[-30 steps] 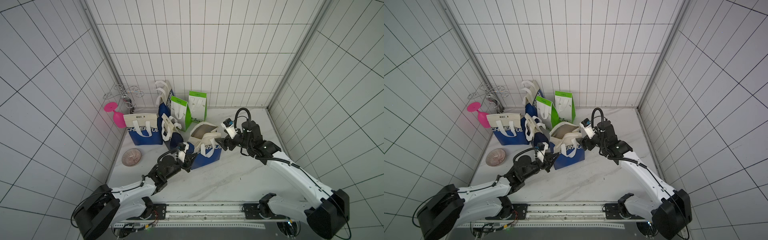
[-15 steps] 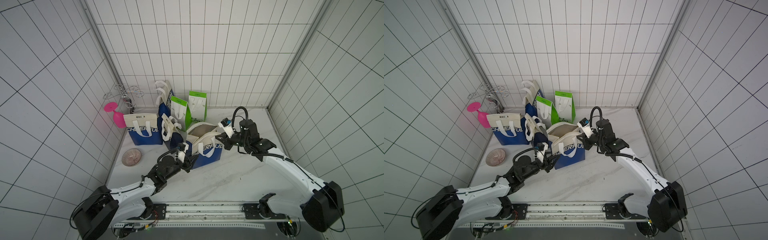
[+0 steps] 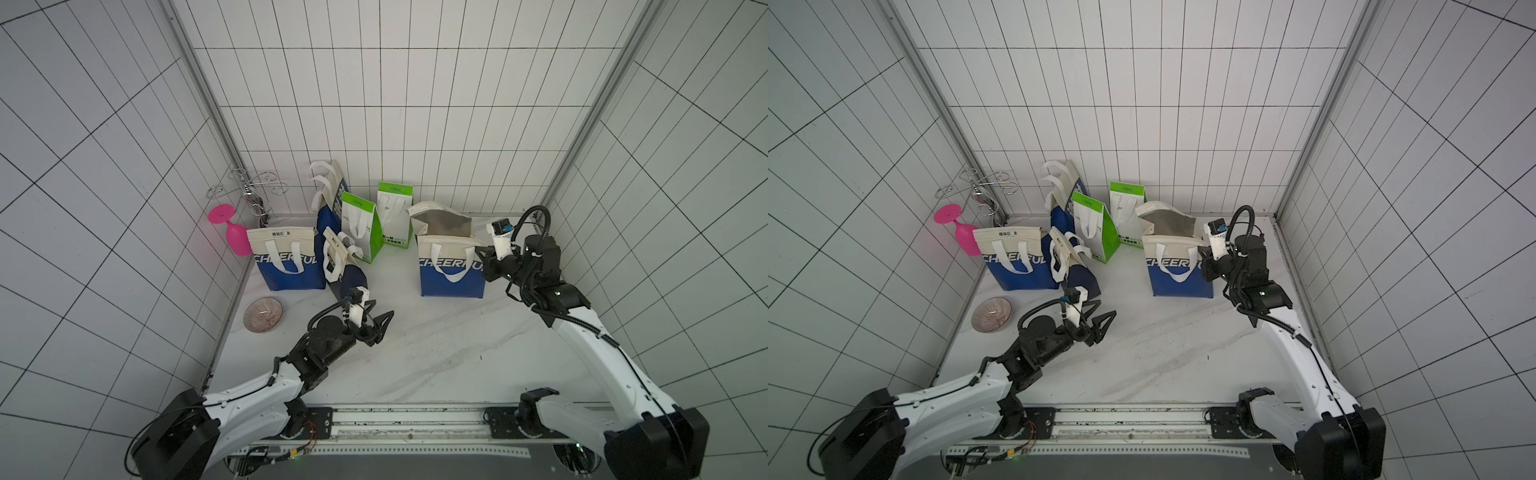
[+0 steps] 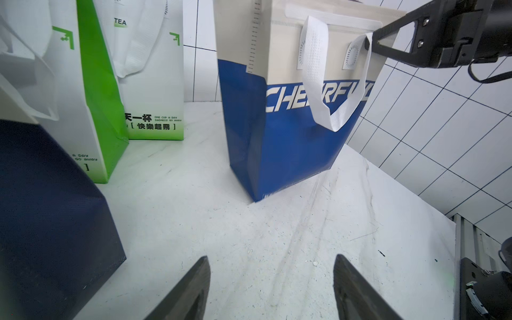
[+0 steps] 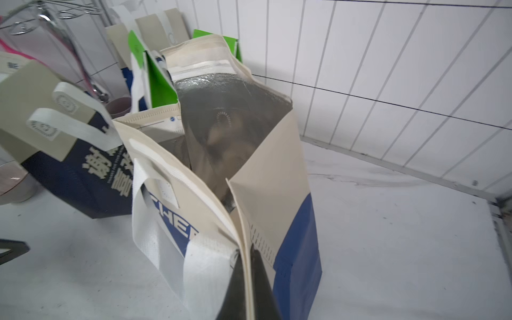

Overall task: Open the takeout bag
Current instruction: Move the takeout bag to the corner of the board.

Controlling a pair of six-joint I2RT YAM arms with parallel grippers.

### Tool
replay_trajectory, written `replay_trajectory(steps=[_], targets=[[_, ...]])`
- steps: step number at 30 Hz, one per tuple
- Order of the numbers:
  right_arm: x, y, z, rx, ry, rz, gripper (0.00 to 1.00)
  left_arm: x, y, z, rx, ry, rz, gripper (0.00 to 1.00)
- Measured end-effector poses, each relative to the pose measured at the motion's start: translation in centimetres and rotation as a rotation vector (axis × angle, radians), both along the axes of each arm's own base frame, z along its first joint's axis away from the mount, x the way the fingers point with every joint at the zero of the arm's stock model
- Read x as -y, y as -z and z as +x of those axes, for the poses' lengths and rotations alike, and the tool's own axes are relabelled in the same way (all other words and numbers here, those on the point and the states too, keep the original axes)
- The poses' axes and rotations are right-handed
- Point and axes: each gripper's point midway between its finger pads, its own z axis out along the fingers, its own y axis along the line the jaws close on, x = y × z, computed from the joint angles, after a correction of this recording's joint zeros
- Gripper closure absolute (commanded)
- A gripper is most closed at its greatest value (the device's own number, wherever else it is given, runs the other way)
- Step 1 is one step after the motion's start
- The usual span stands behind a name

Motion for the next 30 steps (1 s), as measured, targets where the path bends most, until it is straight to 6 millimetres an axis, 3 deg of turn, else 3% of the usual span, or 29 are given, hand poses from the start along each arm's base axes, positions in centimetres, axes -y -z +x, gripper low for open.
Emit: replay_trajectory(steps=[9, 15, 23, 30], targets=[[9.0, 1.5, 5.1, 0.012, 0.354, -0.006, 1.00, -0.3, 0.1, 0.2, 0.001, -0.018, 0.003, 0.29], [12.8, 4.2, 9.2, 0.007, 0.482, -0.018, 1.00, -0.3, 0.1, 0.2, 0.000, -0.017, 0.003, 0.29], [17.3, 3.9, 16.0, 0.075, 0.583, -0.024, 1.00, -0.3, 0.1, 0.2, -0.001, -0.018, 0.005, 0.29], [22.5, 3.6, 19.3, 0.106, 0.692, -0.076, 1.00, -0.2, 0.9, 0.2, -0.018, -0.017, 0.019, 0.29]])
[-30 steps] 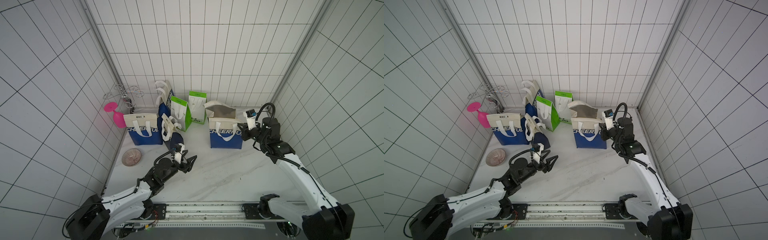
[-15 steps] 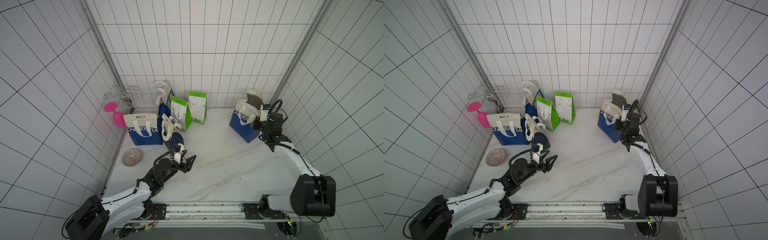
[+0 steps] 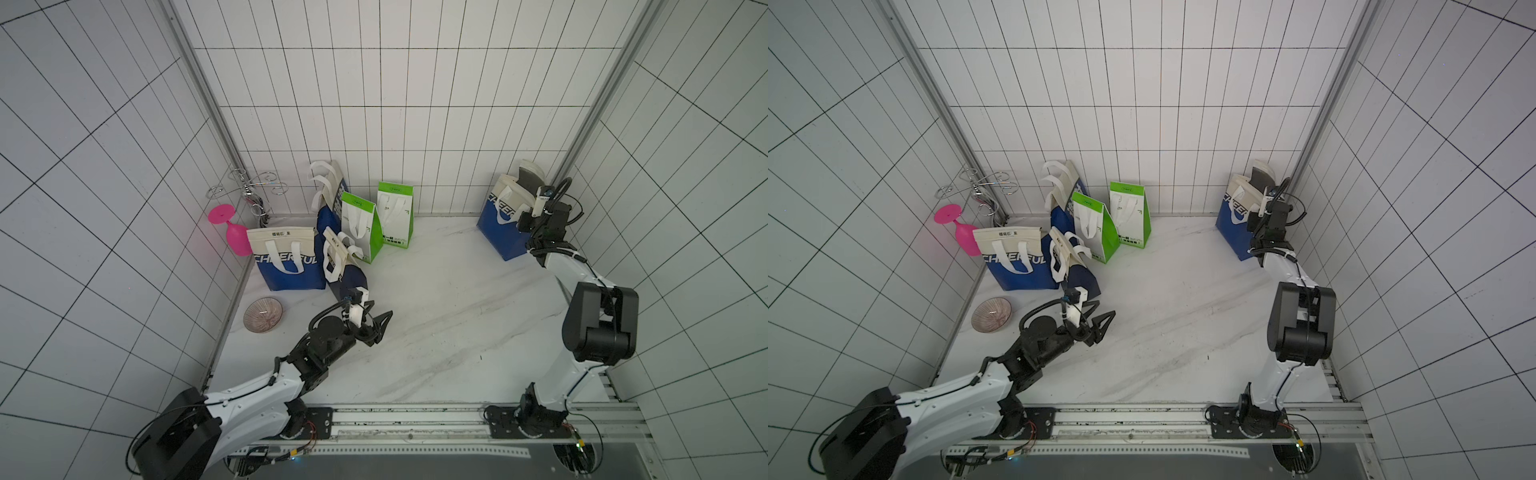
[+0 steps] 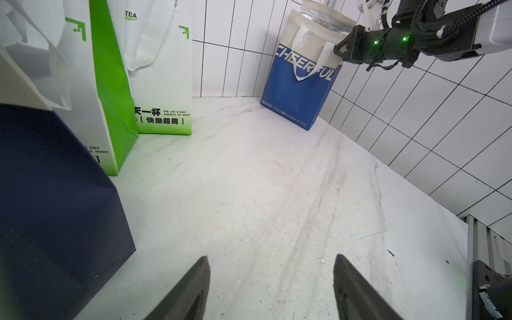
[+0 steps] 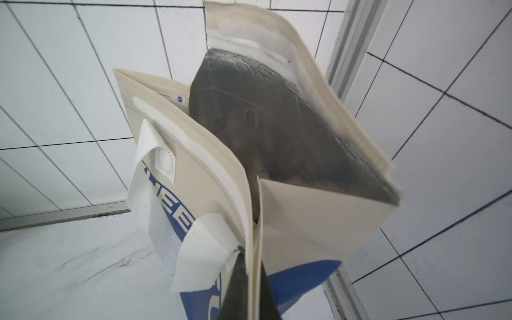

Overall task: Open the takeout bag
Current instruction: Move the takeout bag to the corner of the board, then move the takeout bag to the center of the board.

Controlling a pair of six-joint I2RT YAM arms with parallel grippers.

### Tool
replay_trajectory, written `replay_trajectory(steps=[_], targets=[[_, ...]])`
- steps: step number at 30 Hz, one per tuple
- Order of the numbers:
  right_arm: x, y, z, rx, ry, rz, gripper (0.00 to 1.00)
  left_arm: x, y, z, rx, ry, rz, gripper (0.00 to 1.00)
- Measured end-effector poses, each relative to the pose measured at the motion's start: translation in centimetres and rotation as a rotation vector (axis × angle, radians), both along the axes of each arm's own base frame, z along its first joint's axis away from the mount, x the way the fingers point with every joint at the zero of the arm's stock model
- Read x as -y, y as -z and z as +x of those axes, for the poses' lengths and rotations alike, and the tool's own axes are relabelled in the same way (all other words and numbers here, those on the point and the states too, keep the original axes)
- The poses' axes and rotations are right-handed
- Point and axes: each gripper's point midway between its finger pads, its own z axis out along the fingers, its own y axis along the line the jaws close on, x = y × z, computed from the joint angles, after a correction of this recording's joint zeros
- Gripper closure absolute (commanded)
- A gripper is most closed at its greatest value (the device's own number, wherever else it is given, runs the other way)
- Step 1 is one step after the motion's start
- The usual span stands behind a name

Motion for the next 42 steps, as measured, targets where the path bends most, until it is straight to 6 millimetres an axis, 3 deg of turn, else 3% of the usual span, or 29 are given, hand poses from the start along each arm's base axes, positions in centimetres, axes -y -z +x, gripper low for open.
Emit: replay_trajectory(steps=[9, 10, 12, 14, 17, 20, 24, 26, 28, 31, 34, 42], targets=[[4.9, 0.3, 2.8, 0.014, 0.080, -0.017, 1.00, 0.1, 1.0, 0.1, -0.022, 0.001, 0.020, 0.29], [5.0, 0.3, 2.8, 0.013, 0.080, -0.017, 0.96, 0.1, 1.1, 0.1, -0.024, 0.001, 0.022, 0.29], [4.9, 0.3, 2.9, 0.013, 0.078, -0.003, 0.63, 0.2, 1.2, 0.1, -0.027, 0.003, 0.024, 0.29], [4.8, 0.4, 2.9, 0.011, 0.080, 0.023, 0.48, 0.2, 1.2, 0.1, -0.027, 0.003, 0.024, 0.28], [3.9, 0.5, 2.7, 0.012, 0.081, 0.084, 0.35, 0.2, 1.0, 0.1, -0.024, 0.002, 0.021, 0.28], [2.4, -2.0, 2.1, 0.065, 0.072, 0.135, 0.32, 0.0, 0.7, 0.2, -0.016, -0.006, 0.016, 0.28], [-4.2, -8.2, -1.3, 0.187, -0.036, 0.205, 0.33, -0.7, 0.0, 0.3, 0.000, -0.043, 0.011, 0.28], [-9.2, -10.7, -3.4, 0.244, -0.144, 0.234, 0.34, -1.4, -0.5, 0.5, 0.010, -0.079, 0.009, 0.28], [-15.1, -12.1, -5.3, 0.263, -0.298, 0.263, 0.36, -2.6, -1.5, 0.6, 0.032, -0.137, -0.008, 0.28], [-23.3, -11.2, -7.1, 0.217, -0.529, 0.329, 0.38, -4.7, -2.9, 0.7, 0.075, -0.232, -0.047, 0.32], [-29.7, -7.8, -9.5, 0.107, -0.696, 0.386, 0.37, -6.9, -3.1, 0.7, 0.096, -0.333, -0.067, 0.35], [-45.0, -4.0, -17.7, -0.050, -1.063, 0.411, 0.35, -12.5, -3.6, 0.9, 0.117, -0.608, -0.073, 0.36]])
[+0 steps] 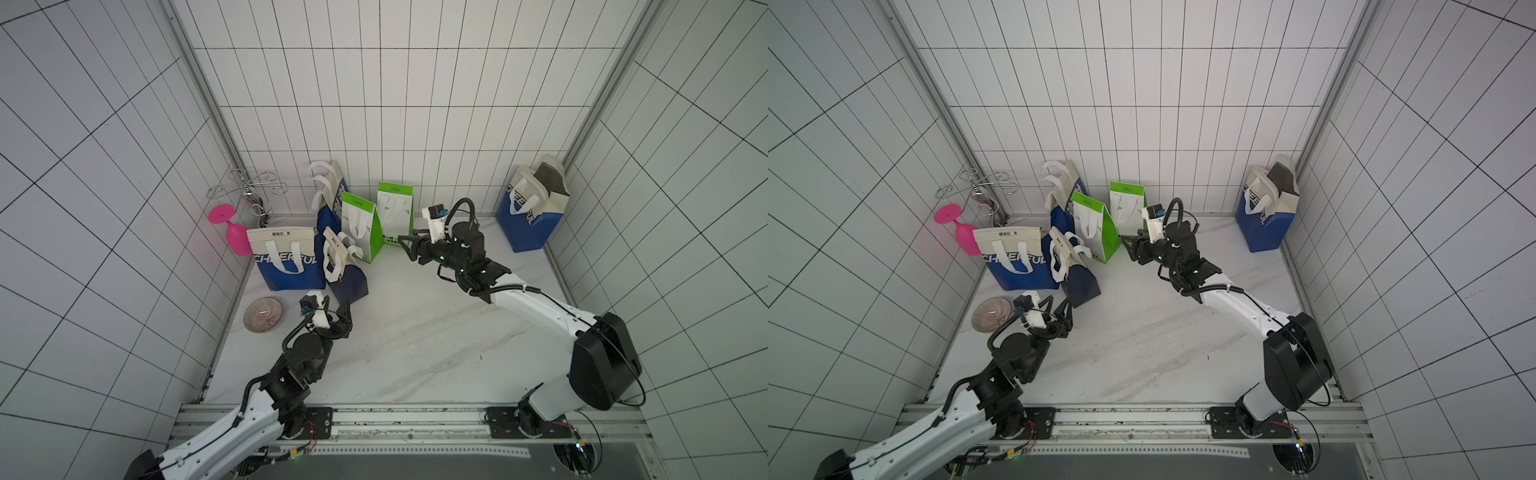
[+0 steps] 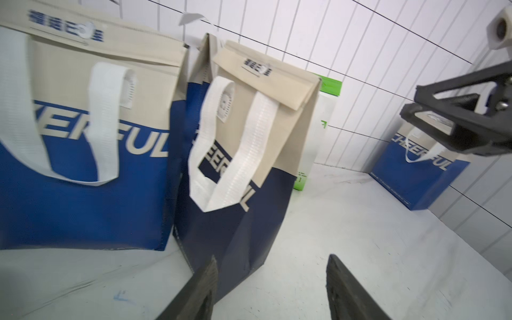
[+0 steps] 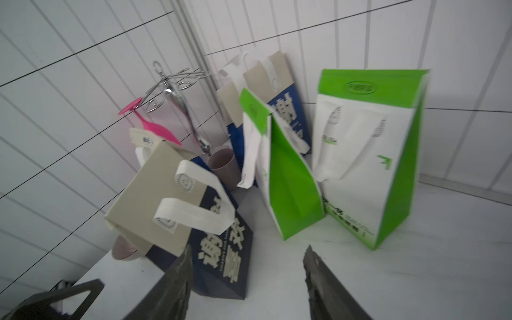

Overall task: Open the takeout bag
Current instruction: Move the takeout bag to the center of the board.

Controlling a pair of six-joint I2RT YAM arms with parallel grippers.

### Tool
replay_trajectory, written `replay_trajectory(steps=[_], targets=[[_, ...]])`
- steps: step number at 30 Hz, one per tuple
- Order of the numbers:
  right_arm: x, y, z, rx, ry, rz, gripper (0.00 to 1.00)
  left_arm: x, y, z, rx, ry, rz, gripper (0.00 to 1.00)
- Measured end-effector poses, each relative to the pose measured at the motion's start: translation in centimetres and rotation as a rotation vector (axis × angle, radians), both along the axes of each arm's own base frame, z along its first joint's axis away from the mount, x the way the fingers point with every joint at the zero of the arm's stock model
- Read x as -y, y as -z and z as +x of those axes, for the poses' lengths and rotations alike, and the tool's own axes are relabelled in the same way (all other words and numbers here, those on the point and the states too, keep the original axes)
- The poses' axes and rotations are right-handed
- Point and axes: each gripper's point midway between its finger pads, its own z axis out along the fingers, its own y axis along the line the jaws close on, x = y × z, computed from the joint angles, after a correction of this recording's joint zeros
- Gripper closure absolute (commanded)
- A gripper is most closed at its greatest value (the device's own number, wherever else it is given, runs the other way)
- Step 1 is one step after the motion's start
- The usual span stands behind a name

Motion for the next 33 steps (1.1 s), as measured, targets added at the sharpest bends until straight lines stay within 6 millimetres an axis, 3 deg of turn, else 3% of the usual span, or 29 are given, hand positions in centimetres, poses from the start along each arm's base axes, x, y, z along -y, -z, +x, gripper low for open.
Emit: replay_trajectory(steps=[2, 5, 9, 12, 16, 25, 30, 33], targets=[[-2.9, 2.1, -1.7, -0.016, -0.073, -0.036, 0.34, -0.9, 0.0, 0.0, 0.000, -0.045, 0.000, 0.36], [-5.8, 6.7, -2.9, -0.064, -0.147, -0.110, 0.33, -1.6, 0.1, 0.0, -0.003, -0.084, 0.005, 0.36], [-7.7, 12.6, -3.3, -0.130, -0.205, -0.207, 0.34, -2.0, 0.4, 0.0, -0.011, -0.104, 0.015, 0.36], [-8.7, 14.6, -3.1, -0.145, -0.233, -0.240, 0.35, -2.0, 0.5, 0.0, -0.012, -0.104, 0.017, 0.36], [-10.3, 14.0, -2.1, -0.109, -0.252, -0.236, 0.36, -2.0, 0.6, 0.0, -0.013, -0.104, 0.017, 0.36], [-12.4, 9.1, -0.9, 0.013, -0.283, -0.180, 0.41, -1.9, 0.6, 0.0, -0.013, -0.100, 0.017, 0.36], [-13.2, 8.2, -1.5, 0.038, -0.316, -0.167, 0.80, -1.7, 0.5, 0.0, -0.012, -0.088, 0.015, 0.36], [-13.4, 8.1, -1.6, 0.040, -0.330, -0.164, 0.93, -1.6, 0.5, 0.0, -0.013, -0.081, 0.015, 0.36]])
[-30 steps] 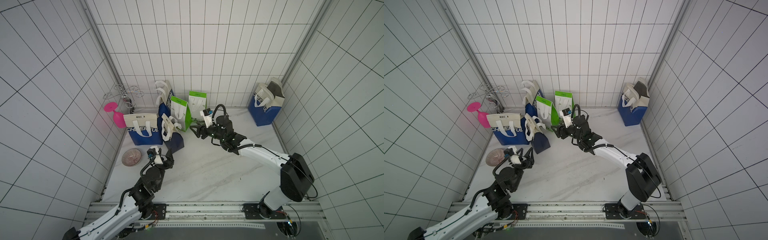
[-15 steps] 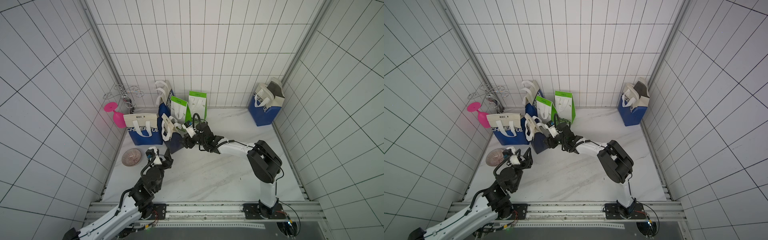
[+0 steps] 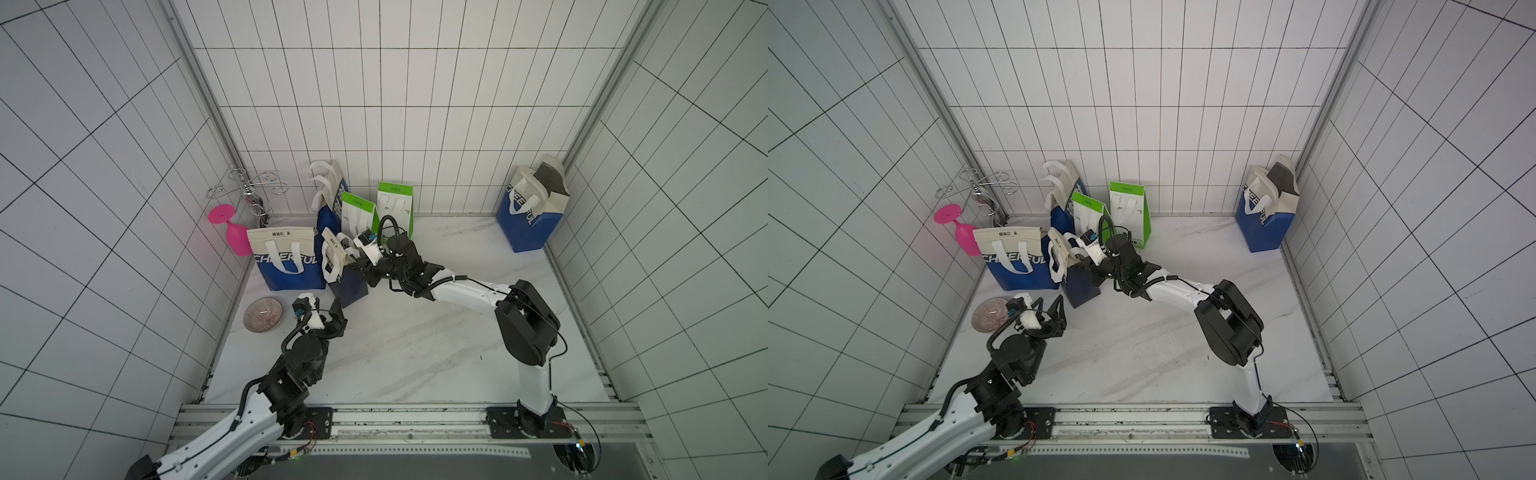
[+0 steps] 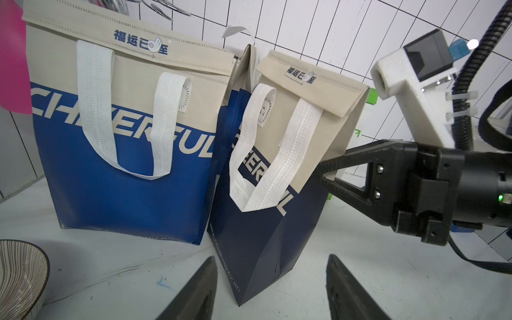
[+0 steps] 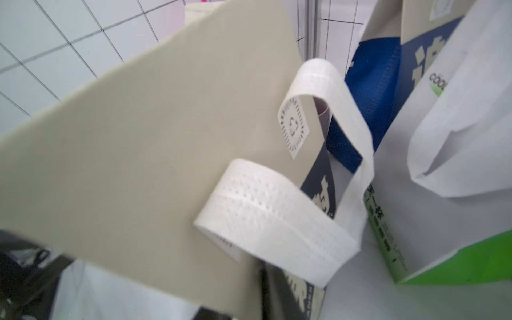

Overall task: Open the takeout bag
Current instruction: Move the takeout bag to the center of the board.

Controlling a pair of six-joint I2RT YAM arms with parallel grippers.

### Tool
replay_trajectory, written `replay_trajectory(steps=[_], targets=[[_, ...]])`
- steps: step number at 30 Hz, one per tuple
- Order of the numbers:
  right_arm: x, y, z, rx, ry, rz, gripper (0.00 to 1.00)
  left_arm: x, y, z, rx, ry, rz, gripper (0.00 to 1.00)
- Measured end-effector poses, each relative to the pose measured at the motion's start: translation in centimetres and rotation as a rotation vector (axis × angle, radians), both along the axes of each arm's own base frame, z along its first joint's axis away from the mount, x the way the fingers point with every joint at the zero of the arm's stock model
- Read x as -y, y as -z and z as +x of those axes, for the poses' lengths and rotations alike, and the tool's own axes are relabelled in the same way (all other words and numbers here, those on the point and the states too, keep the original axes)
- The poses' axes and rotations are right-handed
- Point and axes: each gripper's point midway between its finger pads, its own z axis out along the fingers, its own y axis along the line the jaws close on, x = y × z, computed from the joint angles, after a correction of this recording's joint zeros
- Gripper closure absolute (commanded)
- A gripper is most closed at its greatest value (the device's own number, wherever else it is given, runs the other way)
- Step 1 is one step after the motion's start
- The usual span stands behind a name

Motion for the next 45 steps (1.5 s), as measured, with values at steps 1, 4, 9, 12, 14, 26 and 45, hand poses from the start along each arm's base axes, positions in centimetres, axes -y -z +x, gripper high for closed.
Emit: replay_trajectory(steps=[1, 4, 9, 12, 14, 26, 45], targets=[[0.0, 0.0, 0.0, -0.001, -0.001, 0.000, 0.95, 0.0, 0.0, 0.0, 0.000, 0.001, 0.000, 0.36], [0.0, 0.0, -0.1, 0.002, -0.006, -0.002, 1.00, 0.3, 0.0, 0.0, 0.000, 0.015, 0.007, 0.36], [1.1, -0.9, -1.5, 0.006, -0.037, -0.034, 1.00, 1.5, -0.3, -0.2, 0.013, 0.089, 0.022, 0.35], [3.3, -1.5, -3.4, -0.009, -0.062, -0.060, 1.00, 2.6, -0.4, -0.5, 0.028, 0.160, 0.029, 0.33], [5.1, -1.9, -5.2, -0.028, -0.087, -0.065, 1.00, 3.3, -0.5, -0.7, 0.036, 0.205, 0.032, 0.33], [15.2, -0.4, -12.0, -0.118, -0.141, -0.139, 1.00, 7.8, 0.4, -1.7, 0.038, 0.454, 0.064, 0.26], [20.5, 0.8, -9.7, -0.103, 0.112, -0.222, 0.50, 13.1, 2.7, -3.4, 0.007, 0.758, 0.110, 0.22]])
